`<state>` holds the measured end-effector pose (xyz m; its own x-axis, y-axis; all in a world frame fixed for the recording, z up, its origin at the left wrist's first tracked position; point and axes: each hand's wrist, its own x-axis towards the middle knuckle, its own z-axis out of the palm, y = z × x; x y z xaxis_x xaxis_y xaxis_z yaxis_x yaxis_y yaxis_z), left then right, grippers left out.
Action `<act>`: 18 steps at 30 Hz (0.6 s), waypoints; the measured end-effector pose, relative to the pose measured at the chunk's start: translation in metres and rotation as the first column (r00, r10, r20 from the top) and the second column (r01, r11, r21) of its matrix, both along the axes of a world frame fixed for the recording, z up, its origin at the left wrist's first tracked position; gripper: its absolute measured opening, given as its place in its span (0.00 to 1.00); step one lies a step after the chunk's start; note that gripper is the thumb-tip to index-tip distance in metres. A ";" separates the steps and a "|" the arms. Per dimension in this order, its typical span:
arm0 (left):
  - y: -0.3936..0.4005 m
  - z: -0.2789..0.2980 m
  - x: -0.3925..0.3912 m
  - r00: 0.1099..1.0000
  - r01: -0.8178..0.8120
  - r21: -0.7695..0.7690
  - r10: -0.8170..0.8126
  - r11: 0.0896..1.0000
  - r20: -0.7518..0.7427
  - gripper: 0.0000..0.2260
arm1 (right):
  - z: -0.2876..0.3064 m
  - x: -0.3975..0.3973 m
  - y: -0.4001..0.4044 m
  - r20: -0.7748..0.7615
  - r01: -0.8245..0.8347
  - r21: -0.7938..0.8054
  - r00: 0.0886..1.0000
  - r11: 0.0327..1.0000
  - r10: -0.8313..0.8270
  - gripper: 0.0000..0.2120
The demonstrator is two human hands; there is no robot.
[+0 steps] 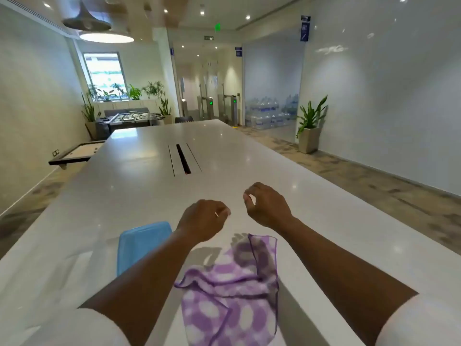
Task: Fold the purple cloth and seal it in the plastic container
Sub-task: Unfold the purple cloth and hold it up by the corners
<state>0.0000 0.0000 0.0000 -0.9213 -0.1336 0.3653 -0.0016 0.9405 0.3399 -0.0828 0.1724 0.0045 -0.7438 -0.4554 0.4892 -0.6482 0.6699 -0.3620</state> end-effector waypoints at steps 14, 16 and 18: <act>0.037 -0.084 -0.007 0.849 0.304 0.192 -0.357 0.933 0.390 0.20 | -0.077 -0.015 0.037 0.373 0.125 0.199 0.907 0.972 -0.193 0.16; 0.039 -0.090 -0.009 0.816 0.316 0.218 -0.382 0.923 0.435 0.22 | -0.084 -0.020 0.039 0.407 0.128 0.215 0.889 0.968 -0.208 0.17; 0.039 -0.093 -0.012 0.786 0.337 0.226 -0.405 0.914 0.466 0.23 | -0.090 -0.025 0.040 0.426 0.120 0.247 0.878 0.962 -0.219 0.18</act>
<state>-0.0118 0.0393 -0.0934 -0.9586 0.2434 -0.1475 0.1393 0.8533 0.5024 -0.1077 0.2122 -0.0854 -0.9344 -0.3563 -0.0037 -0.3208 0.8458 -0.4262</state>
